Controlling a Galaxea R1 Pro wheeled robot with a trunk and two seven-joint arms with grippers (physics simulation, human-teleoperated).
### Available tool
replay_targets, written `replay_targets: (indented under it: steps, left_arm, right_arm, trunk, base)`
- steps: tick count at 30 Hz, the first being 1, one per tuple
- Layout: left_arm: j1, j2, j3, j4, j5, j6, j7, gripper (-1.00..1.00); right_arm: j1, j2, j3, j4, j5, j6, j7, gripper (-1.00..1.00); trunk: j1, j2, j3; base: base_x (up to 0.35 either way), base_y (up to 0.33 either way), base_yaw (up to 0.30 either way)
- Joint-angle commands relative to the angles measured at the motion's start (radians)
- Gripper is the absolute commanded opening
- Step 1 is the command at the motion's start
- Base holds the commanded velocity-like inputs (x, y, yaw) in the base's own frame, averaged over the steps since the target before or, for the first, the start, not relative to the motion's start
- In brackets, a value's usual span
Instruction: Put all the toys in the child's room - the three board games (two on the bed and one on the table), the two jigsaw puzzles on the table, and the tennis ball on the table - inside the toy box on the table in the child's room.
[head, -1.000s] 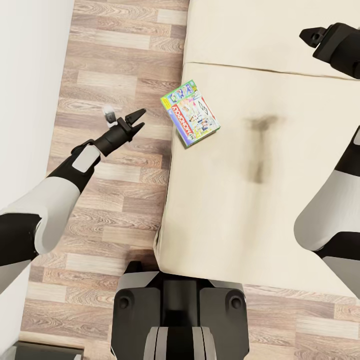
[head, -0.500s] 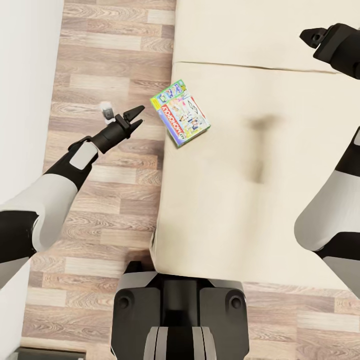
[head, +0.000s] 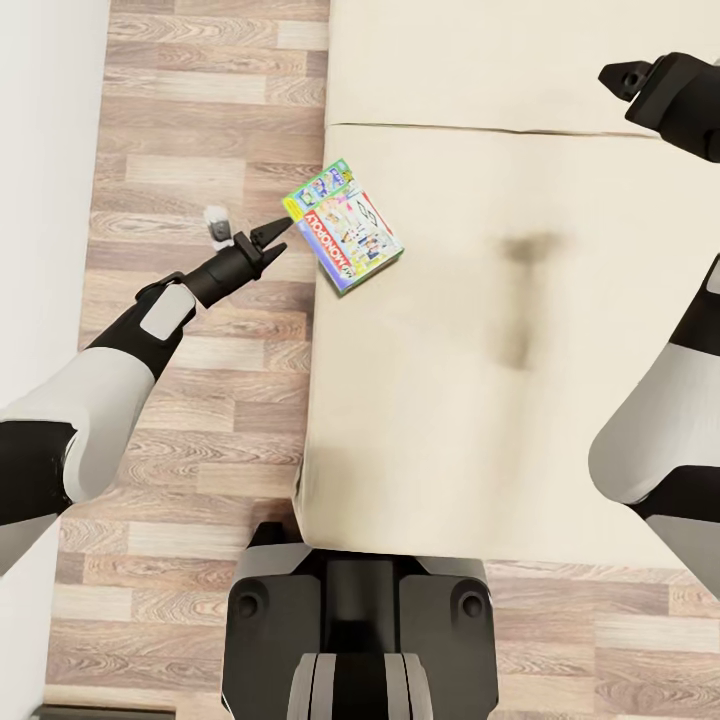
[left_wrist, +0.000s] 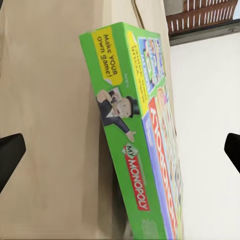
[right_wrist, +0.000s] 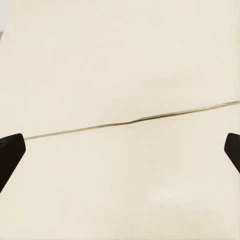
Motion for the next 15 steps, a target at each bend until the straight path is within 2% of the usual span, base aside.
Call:
replay_targets:
  steps: [1, 15]
  left_arm:
    - [0.0, 0.001, -0.006, 0.0, 0.01, 0.008, -0.001, 1.0]
    - [0.002, 0.001, -0.006, 0.0, 0.002, 0.008, 0.001, 1.0]
  right_arm:
    - [-0.001, 0.0, -0.001, 0.0, 0.002, 0.005, 0.005, 1.0]
    - [0.001, -0.001, -0.002, 0.0, 0.002, 0.005, 0.006, 1.0]
  trunk:
    - [0.0, 0.0, 0.0]
    - [0.0, 0.0, 0.0]
  base:
    - [0.0, 0.0, -0.028]
    - [0.0, 0.0, -0.011]
